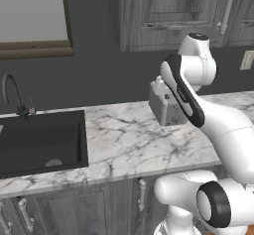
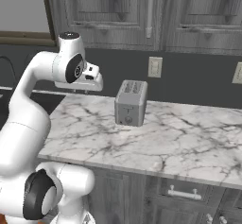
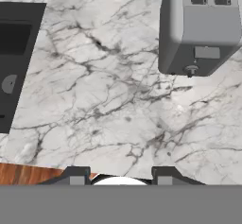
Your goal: Get the candle and the beer from the cabinet and move them to the dining counter.
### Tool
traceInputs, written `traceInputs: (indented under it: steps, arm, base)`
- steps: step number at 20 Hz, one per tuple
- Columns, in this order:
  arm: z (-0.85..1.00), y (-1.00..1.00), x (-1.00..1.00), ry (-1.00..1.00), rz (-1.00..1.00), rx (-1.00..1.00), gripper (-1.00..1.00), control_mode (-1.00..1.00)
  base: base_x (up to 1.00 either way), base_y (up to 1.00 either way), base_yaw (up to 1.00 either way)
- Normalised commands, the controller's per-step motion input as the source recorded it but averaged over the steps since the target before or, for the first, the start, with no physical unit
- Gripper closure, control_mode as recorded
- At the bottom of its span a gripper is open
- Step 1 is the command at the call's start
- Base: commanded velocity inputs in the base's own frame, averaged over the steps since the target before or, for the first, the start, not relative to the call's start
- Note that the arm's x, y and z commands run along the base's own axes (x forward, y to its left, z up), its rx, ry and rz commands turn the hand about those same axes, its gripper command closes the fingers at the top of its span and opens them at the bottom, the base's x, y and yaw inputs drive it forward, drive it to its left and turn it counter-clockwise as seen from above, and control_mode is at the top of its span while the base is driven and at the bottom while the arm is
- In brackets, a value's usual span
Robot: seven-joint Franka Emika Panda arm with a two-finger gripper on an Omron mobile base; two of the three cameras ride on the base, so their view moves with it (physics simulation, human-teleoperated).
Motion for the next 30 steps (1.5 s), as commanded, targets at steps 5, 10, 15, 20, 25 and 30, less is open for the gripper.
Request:
traceInputs:
  steps: [5, 10, 15, 20, 25, 30]
  arm:
    - [0.00, -0.04, -0.02, -0.08, 0.00, 0.00, -1.00, -1.00]
    - [0.09, -0.16, -0.02, -0.14, 0.00, 0.00, -1.00, -1.00]
    - [0.21, -0.23, -0.14, -0.23, 0.00, 0.00, -1.00, -1.00]
    - [0.28, -0.26, -0.30, -0.26, 0.00, 0.00, -1.00, -1.00]
    - [0.33, -0.23, -0.35, -0.26, 0.00, 0.00, -1.00, -1.00]
    - [0.34, -0.13, -0.29, -0.26, 0.00, 0.00, -1.00, -1.00]
  base:
    - [0.00, 0.00, 0.00]
    - [0.00, 0.00, 0.00]
    - [0.00, 0.00, 0.00]
    - [0.00, 0.00, 0.00]
    - [0.00, 0.00, 0.00]
    - [0.00, 0.00, 0.00]
